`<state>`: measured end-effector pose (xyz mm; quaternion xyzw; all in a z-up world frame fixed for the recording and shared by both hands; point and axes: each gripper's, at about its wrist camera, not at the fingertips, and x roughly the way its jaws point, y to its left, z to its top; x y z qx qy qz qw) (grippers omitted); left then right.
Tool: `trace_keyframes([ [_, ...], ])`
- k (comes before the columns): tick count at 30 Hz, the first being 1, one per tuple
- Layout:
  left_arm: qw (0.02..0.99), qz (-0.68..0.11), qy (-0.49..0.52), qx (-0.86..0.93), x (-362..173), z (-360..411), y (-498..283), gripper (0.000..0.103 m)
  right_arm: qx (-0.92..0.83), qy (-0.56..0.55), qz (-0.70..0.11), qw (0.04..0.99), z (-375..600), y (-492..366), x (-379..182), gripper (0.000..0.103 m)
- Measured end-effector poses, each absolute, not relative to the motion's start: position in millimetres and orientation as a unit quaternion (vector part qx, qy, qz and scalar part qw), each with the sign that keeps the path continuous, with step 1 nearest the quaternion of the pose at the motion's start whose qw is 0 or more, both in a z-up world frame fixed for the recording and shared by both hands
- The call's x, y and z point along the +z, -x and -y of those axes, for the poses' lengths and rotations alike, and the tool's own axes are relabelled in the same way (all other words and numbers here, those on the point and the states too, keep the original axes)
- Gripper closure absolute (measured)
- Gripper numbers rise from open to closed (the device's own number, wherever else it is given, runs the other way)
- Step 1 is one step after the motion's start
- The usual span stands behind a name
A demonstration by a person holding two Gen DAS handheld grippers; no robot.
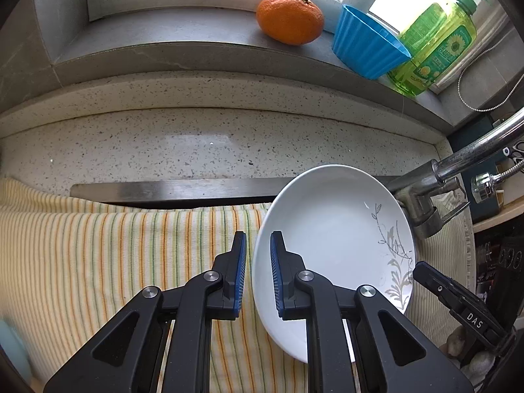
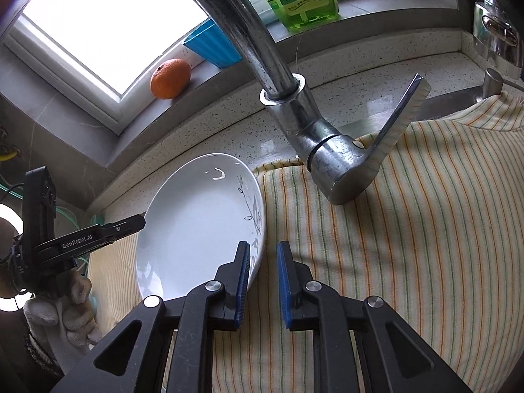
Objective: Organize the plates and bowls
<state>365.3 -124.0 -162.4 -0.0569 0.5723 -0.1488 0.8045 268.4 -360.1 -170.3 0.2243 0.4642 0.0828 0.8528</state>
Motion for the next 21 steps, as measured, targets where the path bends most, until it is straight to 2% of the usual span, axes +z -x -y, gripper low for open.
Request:
trace_keyframes([
  [4, 0.798, -0.581, 0.051, -0.152, -166, 123, -366, 0.09, 0.087, -0.226, -0.471, 0.848, 357, -274, -176, 0.088],
  [9, 0.796, -0.584, 0.057, -0.153, -169, 121, -370, 0.09, 0.09, -0.23, -0.477, 0.844, 354, -277, -178, 0.097],
  [21, 0.788, -0.592, 0.065, -0.156, -174, 123, -373, 0.097, 0.083, -0.228, -0.487, 0.839, 350, -285, -180, 0.097],
])
